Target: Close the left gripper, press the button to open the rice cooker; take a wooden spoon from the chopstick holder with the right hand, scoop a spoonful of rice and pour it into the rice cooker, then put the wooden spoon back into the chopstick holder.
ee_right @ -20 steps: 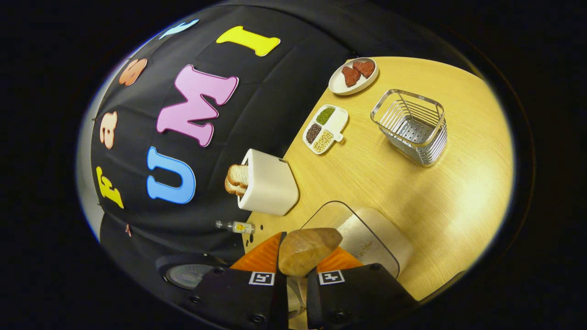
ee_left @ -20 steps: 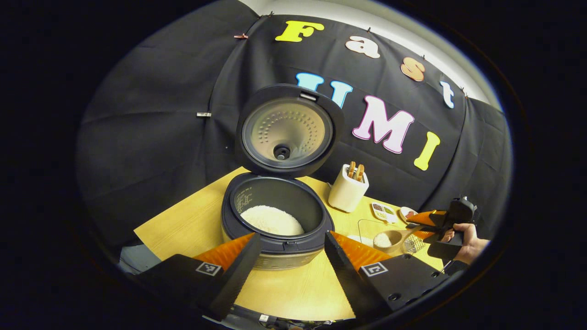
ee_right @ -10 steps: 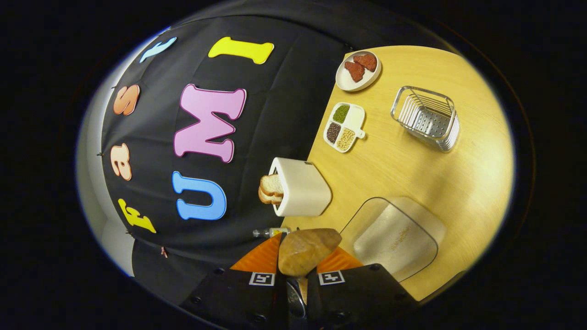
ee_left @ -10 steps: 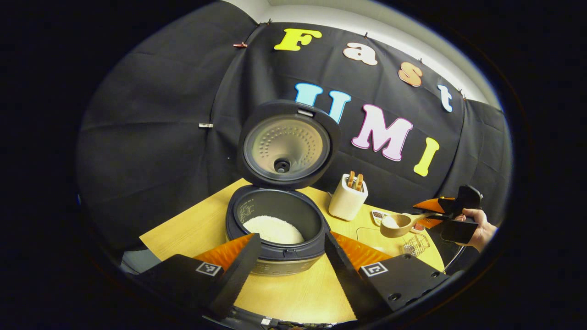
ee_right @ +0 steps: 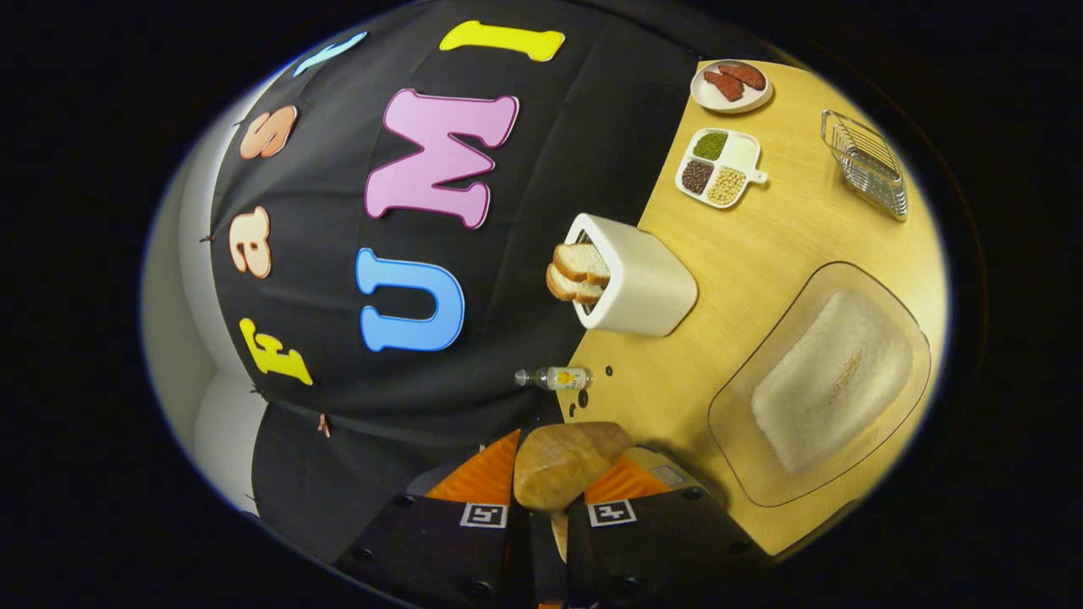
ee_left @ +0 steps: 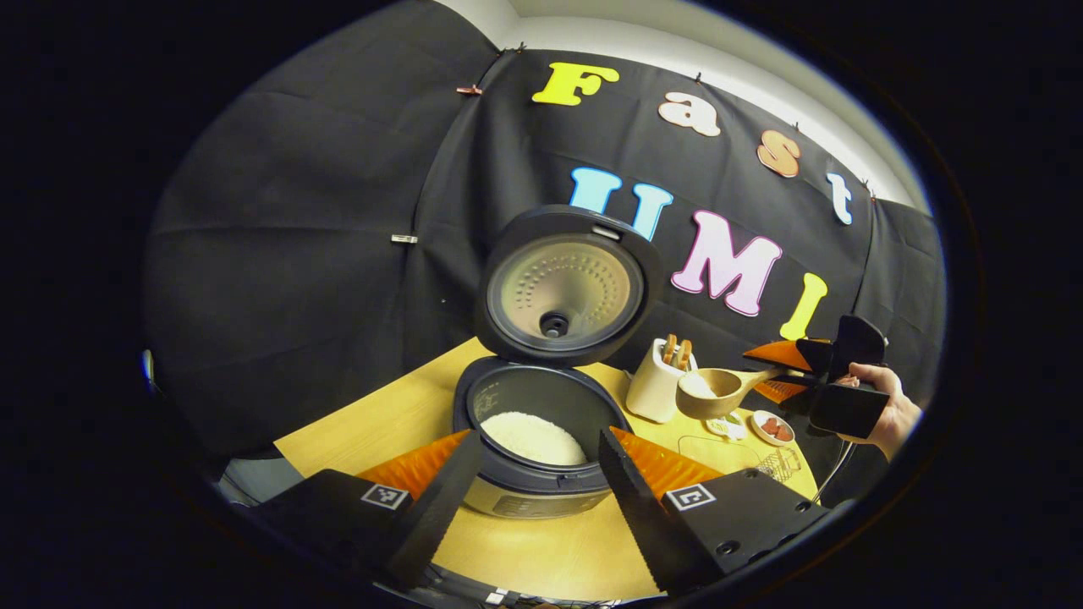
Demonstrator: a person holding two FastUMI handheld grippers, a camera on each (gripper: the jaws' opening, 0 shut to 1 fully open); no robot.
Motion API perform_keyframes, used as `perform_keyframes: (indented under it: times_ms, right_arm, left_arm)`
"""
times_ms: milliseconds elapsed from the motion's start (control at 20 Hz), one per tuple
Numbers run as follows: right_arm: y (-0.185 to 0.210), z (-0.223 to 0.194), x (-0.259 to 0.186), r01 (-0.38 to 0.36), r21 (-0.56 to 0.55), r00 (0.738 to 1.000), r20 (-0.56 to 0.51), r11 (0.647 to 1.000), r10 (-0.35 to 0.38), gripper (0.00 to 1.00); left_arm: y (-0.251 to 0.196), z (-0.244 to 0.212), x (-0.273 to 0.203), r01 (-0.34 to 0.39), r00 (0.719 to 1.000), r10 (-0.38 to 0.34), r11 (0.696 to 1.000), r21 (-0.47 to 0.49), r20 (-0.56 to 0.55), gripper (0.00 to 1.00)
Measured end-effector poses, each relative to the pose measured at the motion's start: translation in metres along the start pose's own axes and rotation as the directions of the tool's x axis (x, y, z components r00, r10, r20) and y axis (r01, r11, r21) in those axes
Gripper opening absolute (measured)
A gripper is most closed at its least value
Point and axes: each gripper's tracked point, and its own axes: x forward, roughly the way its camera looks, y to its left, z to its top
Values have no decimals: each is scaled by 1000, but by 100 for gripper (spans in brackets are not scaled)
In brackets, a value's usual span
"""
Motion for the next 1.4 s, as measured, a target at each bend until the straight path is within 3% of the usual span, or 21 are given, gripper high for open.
perform_keyframes:
  times_ms: [250,350,500,750,1000,1050,1150,1200,1400]
  right_arm:
    - [33,-43,29,-33,-139,998,-49,990,26,20]
    - [47,-58,39,-52,-237,998,-51,970,41,19]
    - [61,-78,52,-65,-409,998,-37,910,54,20]
    - [68,-109,72,-65,-637,997,-10,768,76,20]
    - [62,-129,84,-69,-767,996,-17,638,88,19]
    - [63,-133,86,-74,-793,995,-20,605,95,20]
    - [69,-141,84,-89,-846,992,-31,525,119,14]
    - [71,-146,86,-98,-871,991,-39,482,131,19]
    - [76,-169,86,-163,-928,977,-106,334,184,20]
  left_arm:
    - [28,9,-1,-38,999,38,999,-1,14,95]
    - [39,10,-1,-50,999,51,999,-7,13,95]
    - [55,9,-2,-66,998,67,997,-29,11,95]
    - [61,6,-3,-56,998,56,995,-83,0,95]
    - [63,2,-1,-47,999,47,996,-73,-9,95]
    - [64,2,-1,-45,999,45,996,-73,-11,91]
    - [65,1,1,-43,999,42,997,-68,-14,95]
    - [67,0,2,-45,999,44,997,-65,-16,95]
    - [70,-1,5,-45,999,44,996,-75,-20,91]
